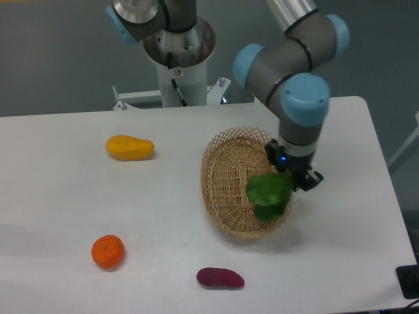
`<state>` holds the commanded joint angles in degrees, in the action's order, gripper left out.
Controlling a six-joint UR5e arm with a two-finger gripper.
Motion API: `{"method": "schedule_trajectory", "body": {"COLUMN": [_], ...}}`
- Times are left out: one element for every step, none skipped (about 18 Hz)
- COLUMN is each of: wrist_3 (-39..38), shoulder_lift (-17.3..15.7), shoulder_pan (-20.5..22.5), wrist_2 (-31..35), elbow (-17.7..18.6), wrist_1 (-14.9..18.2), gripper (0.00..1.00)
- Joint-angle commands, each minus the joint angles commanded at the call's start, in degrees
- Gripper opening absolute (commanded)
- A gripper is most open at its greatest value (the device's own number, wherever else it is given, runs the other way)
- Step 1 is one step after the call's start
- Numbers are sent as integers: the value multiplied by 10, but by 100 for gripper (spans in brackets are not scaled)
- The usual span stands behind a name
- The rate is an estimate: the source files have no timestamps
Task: Pick up the green vegetable from the basket
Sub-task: 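Lift the grasped bok choy up and out over the basket rim, then carry the bok choy away from the basket, holding it raised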
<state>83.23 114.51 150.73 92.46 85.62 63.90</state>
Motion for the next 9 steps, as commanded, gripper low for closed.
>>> {"method": "schedule_trajectory", "body": {"wrist_3": [0,0,0,0,0,0,0,0,0], "shoulder_lift": [8,15,23,32,40,50,60,70,79], "shoulder_pan": [3,4,5,4,5,6,7,8,11], "wrist_2": [0,0,1,1,2,3,4,5,5], "elbow": [-11,-22,-35,-47,-57,-70,-84,-101,-118], "wrist_1": [0,0,0,0,0,1,3,13,24], "gripper": [50,50,50,50,50,50,50,50,50]}}
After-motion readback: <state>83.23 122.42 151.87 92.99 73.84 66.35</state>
